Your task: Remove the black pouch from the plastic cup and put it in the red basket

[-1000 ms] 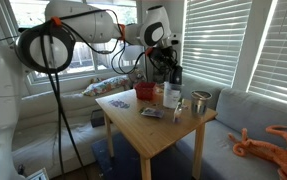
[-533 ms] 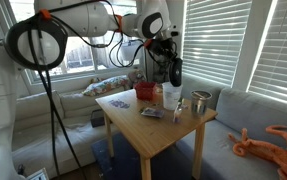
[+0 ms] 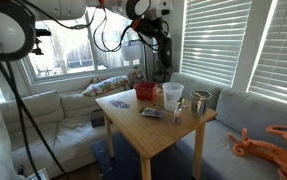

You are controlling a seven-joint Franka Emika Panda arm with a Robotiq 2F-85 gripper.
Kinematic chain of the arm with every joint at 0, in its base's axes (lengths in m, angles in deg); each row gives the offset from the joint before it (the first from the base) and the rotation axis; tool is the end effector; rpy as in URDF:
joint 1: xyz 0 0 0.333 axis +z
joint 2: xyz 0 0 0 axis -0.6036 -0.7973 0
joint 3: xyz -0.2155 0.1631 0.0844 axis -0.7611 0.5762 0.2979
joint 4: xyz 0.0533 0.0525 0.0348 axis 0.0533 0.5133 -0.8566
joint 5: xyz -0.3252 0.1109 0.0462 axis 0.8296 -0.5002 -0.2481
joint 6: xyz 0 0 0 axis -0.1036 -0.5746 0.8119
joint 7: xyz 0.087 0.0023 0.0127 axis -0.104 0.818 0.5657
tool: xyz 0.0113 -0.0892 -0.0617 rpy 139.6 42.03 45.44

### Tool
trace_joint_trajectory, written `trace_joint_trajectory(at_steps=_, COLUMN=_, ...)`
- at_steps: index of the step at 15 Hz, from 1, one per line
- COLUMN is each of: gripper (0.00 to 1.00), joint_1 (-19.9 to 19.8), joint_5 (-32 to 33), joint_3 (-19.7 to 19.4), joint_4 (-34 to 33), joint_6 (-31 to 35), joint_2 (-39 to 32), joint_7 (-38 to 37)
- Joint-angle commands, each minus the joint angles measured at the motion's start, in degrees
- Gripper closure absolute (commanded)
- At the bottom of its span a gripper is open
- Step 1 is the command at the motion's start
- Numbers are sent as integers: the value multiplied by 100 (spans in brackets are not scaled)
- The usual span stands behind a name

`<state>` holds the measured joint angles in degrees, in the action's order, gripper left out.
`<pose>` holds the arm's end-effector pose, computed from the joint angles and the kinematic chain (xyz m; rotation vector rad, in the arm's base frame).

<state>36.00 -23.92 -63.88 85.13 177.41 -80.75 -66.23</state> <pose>0.5905 -0.0013 0.6789 -2.6467 0.2049 -0.9676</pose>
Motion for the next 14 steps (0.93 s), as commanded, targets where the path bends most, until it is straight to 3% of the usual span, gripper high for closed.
trace_joint_trajectory(at_steps=1, gripper=99, joint_1=11, joint_5=-1010, joint_3=241, joint_4=734, joint_6=-76, joint_2=594, joint_7=1040)
trace_joint_trajectory(at_steps=4, gripper=99, joint_1=150, joint_5=-1540, joint_3=399, joint_4=1038, joint_6=8, joint_2=540, joint_7=1537)
trace_joint_trajectory(at_steps=6, gripper=99, joint_1=278, joint_5=-1534, joint_3=526, joint_4=1164, joint_6=262, joint_2=385, joint_7=1676)
trace_joint_trajectory(at_steps=14, gripper=99, joint_1=686, joint_5=-534, joint_3=756, joint_4=1475, joint_6=1602, joint_2=-429, joint_7=1281)
